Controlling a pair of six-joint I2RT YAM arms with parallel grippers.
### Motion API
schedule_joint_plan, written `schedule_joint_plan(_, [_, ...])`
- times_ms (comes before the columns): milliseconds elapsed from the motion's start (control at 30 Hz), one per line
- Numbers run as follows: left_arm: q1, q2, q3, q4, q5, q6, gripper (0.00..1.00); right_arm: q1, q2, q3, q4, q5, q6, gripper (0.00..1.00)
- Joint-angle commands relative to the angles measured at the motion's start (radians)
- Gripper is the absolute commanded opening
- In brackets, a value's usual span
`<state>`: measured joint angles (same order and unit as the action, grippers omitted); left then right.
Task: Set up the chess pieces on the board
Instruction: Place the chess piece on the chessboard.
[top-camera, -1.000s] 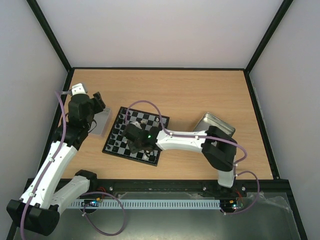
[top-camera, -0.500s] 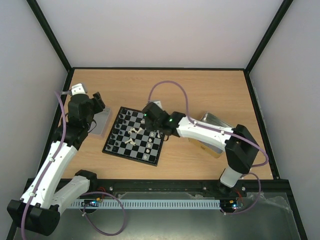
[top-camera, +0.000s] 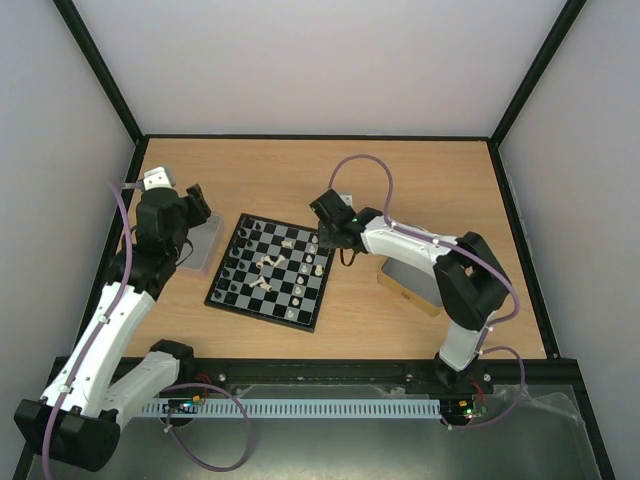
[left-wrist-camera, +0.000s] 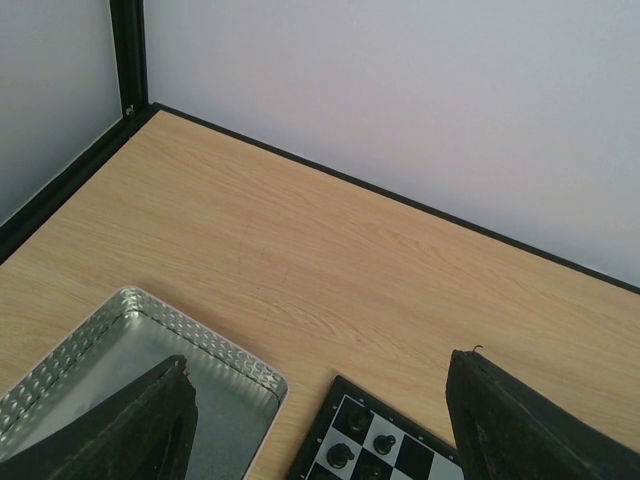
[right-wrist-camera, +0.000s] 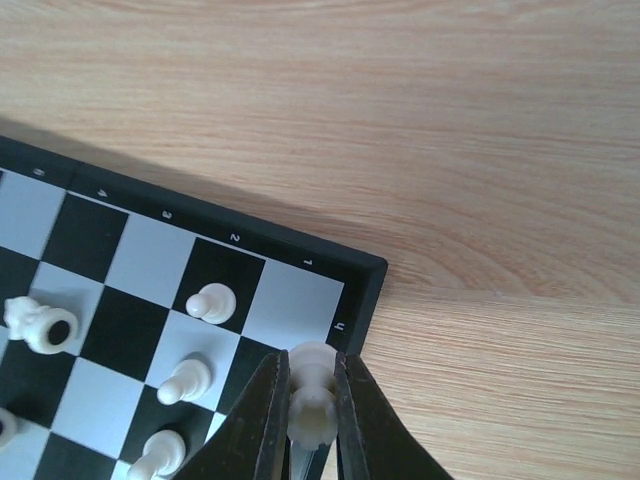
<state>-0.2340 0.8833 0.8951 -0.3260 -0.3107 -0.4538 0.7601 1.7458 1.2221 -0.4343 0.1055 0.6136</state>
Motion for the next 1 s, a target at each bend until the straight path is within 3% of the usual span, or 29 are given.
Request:
schedule_joint_plan(0, [0.007,-0.011,-0.016,0.024,0.005,0.012,0.70,0.001,0.077,0.053,-0.023,-0.011,-0.019,0.09])
schedule_joint_plan(667, [0.007,-0.016,-0.018,0.025,0.005,0.016,0.70,0.001,0.216,0.116,-0.061,-0.010,-0.070,0.10])
schedule_joint_plan(967, [0.007,-0.016,-0.019,0.025,0.007,0.015,0.70,0.001,0.213,0.116,-0.062,-0.011,-0.071,0.18])
